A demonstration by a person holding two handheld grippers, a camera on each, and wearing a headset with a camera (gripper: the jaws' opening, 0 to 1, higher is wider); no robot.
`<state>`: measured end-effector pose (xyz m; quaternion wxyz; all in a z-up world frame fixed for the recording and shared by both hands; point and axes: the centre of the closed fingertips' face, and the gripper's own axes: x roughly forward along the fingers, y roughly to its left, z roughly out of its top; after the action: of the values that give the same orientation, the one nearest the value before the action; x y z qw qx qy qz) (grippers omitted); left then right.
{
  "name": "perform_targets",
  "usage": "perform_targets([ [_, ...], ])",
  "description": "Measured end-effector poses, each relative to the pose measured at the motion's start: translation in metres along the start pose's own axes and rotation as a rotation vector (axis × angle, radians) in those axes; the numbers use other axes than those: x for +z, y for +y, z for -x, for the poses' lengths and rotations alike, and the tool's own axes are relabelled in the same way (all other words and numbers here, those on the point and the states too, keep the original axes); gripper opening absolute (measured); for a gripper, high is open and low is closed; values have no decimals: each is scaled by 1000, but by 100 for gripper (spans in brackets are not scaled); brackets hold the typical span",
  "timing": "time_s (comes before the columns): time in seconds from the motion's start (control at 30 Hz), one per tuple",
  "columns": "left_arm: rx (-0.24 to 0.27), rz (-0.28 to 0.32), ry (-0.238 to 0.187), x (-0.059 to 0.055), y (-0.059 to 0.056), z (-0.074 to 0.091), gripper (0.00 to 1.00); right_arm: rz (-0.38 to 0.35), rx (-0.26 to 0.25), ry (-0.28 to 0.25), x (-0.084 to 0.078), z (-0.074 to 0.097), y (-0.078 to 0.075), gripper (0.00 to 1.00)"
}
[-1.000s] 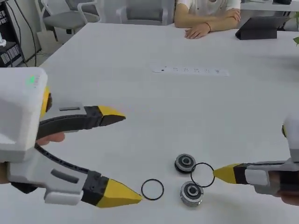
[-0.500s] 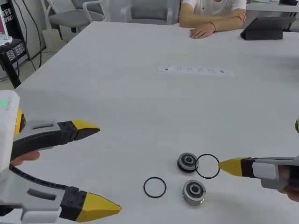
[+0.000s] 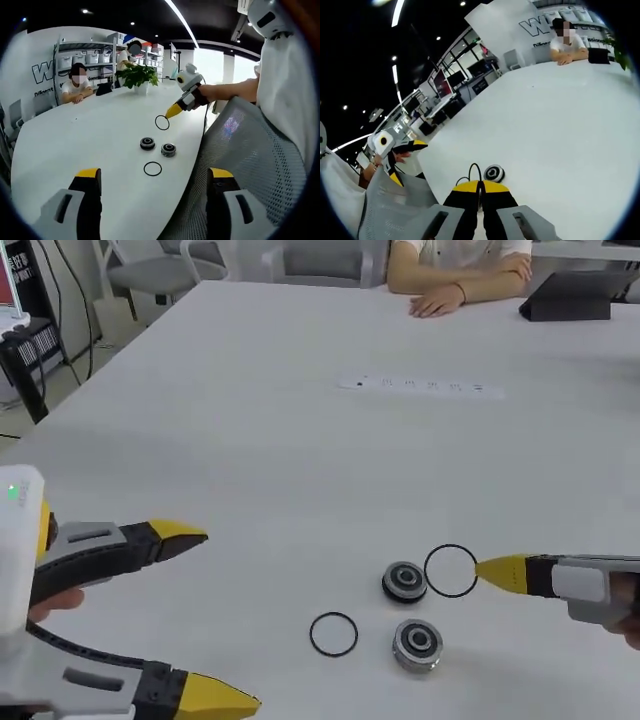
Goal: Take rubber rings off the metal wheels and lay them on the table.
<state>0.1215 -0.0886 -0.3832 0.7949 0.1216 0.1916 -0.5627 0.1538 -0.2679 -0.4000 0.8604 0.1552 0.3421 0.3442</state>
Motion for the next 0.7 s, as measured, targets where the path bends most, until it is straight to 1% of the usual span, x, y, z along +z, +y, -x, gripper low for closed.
perform_targets([
  [0.2, -2, 12, 8, -5, -3, -1, 85, 25, -5, -3, 6, 1, 3, 0],
  [0.37, -1, 14, 6, -5, -3, -1, 85, 68, -8, 1, 13, 1, 10, 0],
  [0.43, -5, 17, 7, -5, -4, -2, 85, 63, 5, -3, 17, 0, 14, 0],
  [0.47, -6, 18, 8, -6, -4, -2, 85, 46, 30, -5, 19, -1, 21, 0],
  [0.5, -6, 18, 9, -6, -4, -2, 85, 45, 34, -5, 20, -1, 22, 0],
  [0.53, -4, 19, 9, -6, -4, -2, 85, 50, 47, -13, 24, -2, 28, 0],
  [0.6, 1, 22, 6, -6, -3, -1, 85, 63, 61, -12, 28, -5, 36, 0],
  [0.7, 2, 26, 2, -5, -3, -1, 85, 91, 74, -2, 31, -8, 43, 0],
])
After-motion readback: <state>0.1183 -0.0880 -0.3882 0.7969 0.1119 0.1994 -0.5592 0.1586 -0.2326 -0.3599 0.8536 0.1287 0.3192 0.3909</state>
